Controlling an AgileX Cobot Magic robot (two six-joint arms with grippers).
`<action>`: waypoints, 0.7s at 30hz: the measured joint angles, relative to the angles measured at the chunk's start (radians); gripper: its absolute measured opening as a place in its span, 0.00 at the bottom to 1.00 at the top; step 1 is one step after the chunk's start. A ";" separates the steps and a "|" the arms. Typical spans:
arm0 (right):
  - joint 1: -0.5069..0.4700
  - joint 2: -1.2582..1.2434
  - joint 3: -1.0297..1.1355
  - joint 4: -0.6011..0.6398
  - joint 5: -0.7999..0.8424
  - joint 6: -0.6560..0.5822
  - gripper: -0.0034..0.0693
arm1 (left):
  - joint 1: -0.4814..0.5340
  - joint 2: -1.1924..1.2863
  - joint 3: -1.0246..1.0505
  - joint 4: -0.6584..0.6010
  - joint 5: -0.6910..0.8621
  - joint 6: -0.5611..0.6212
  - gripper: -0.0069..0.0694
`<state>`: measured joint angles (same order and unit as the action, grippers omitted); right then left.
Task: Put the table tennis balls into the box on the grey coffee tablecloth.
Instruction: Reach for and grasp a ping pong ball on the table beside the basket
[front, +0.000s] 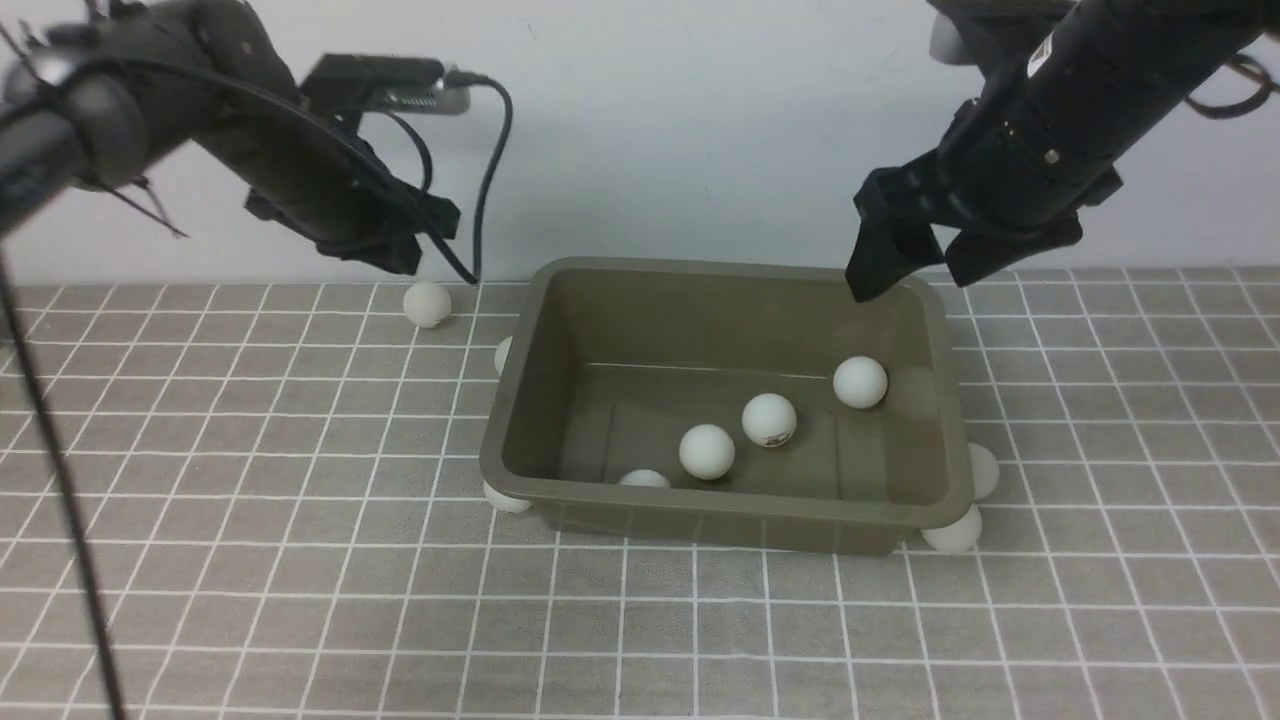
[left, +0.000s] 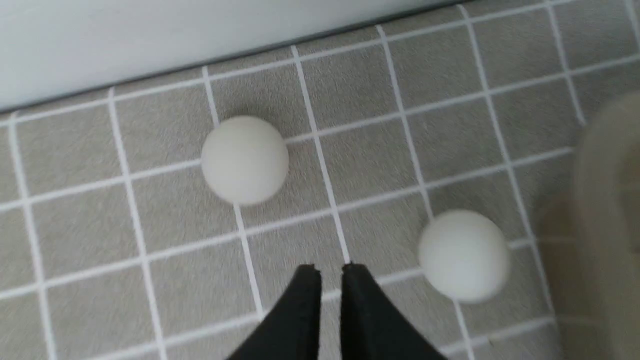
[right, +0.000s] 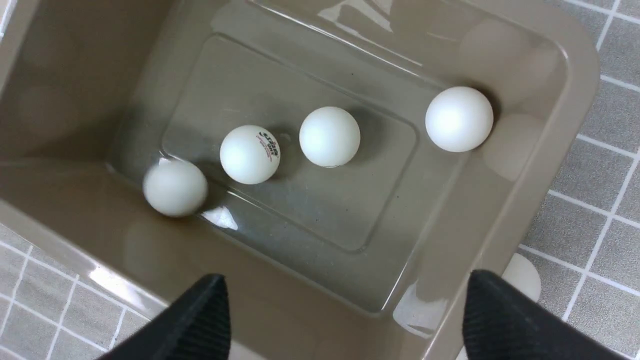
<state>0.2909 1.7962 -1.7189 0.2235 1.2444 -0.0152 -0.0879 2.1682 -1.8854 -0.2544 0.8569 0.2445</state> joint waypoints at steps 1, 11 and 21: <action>0.000 -0.003 0.000 -0.002 0.001 0.001 0.79 | 0.000 0.032 -0.024 0.002 -0.001 0.000 0.21; 0.000 -0.028 0.000 -0.043 0.003 0.003 0.77 | 0.000 0.175 -0.094 0.052 -0.141 0.000 0.75; 0.000 -0.062 0.000 -0.052 0.005 0.002 0.77 | 0.000 0.259 -0.094 0.059 -0.196 0.000 0.54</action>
<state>0.2909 1.7345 -1.7189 0.1715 1.2497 -0.0130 -0.0879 2.4274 -1.9798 -0.1953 0.6605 0.2445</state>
